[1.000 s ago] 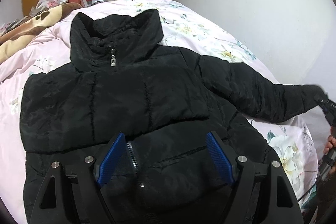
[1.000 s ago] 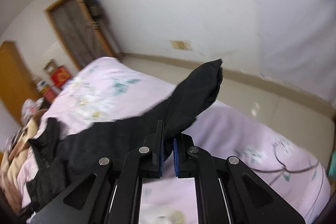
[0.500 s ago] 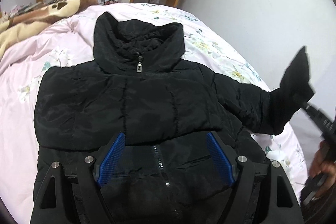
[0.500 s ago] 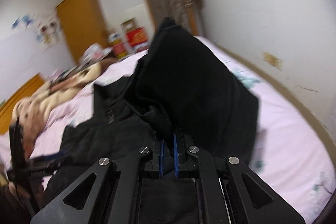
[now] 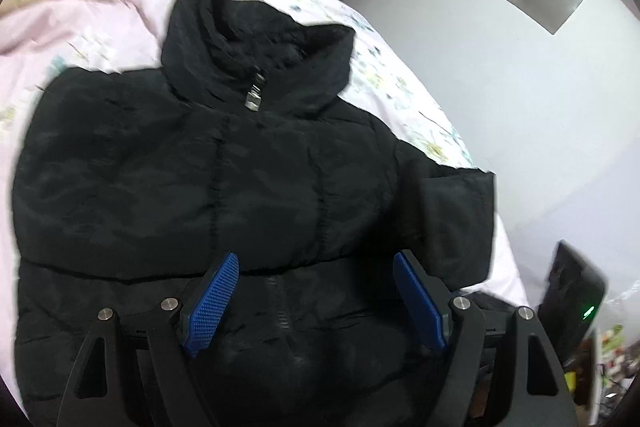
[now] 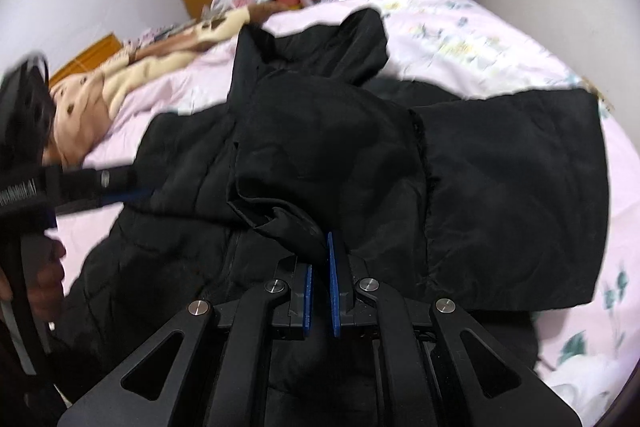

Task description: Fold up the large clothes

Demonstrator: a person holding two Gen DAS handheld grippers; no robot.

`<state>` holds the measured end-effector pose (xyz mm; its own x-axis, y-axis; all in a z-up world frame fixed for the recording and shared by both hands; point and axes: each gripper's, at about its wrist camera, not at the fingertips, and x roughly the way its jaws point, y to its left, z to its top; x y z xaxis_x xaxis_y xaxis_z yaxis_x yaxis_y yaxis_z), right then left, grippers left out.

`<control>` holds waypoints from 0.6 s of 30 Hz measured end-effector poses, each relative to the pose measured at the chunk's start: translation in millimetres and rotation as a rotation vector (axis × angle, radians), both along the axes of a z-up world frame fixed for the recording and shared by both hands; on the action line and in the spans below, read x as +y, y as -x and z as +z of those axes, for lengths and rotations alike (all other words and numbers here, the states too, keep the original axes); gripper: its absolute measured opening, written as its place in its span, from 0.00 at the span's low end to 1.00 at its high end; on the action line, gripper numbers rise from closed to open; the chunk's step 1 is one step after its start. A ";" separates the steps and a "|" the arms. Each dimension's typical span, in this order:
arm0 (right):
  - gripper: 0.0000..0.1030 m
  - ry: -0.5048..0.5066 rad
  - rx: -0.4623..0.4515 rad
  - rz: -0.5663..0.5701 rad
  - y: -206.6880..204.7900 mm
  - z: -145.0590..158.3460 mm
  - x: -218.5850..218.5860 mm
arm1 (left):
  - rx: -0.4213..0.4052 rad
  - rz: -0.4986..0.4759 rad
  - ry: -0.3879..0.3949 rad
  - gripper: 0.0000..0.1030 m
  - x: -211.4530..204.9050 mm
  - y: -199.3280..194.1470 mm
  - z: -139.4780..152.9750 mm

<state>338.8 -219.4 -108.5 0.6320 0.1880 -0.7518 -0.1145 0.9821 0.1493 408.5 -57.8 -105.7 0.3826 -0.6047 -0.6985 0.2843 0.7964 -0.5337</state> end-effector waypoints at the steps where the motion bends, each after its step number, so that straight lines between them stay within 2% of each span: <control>1: 0.07 0.004 0.014 0.010 -0.8 -4.3 2.2 | 0.029 -0.016 0.018 0.81 -5.0 -5.4 -4.8; 5: 0.08 0.006 0.050 0.019 -4.4 -16.9 5.7 | 0.060 -0.045 -0.014 0.81 -24.7 -15.4 -15.4; 7: 0.14 0.006 0.048 0.014 -5.4 -16.4 5.3 | 0.066 -0.058 -0.007 0.81 -34.8 -17.3 -19.2; 9: 0.28 0.006 0.050 0.014 -4.7 -14.9 6.0 | 0.083 -0.063 0.001 0.81 -41.7 -19.2 -23.4; 10: 0.44 0.004 0.050 0.022 -3.1 -14.1 4.3 | 0.090 -0.065 -0.006 0.81 -45.9 -19.9 -25.9; 12: 0.63 0.000 0.039 0.032 2.1 -10.4 1.7 | 0.096 -0.065 -0.021 0.81 -52.2 -20.6 -29.6; 16: 0.64 -0.029 0.019 0.022 15.6 1.2 -14.2 | 0.125 -0.079 -0.025 0.81 -67.4 -21.6 -38.5; 18: 0.64 -0.049 0.010 -0.005 23.2 7.5 -28.1 | 0.139 -0.067 -0.064 0.81 -76.7 -23.3 -42.9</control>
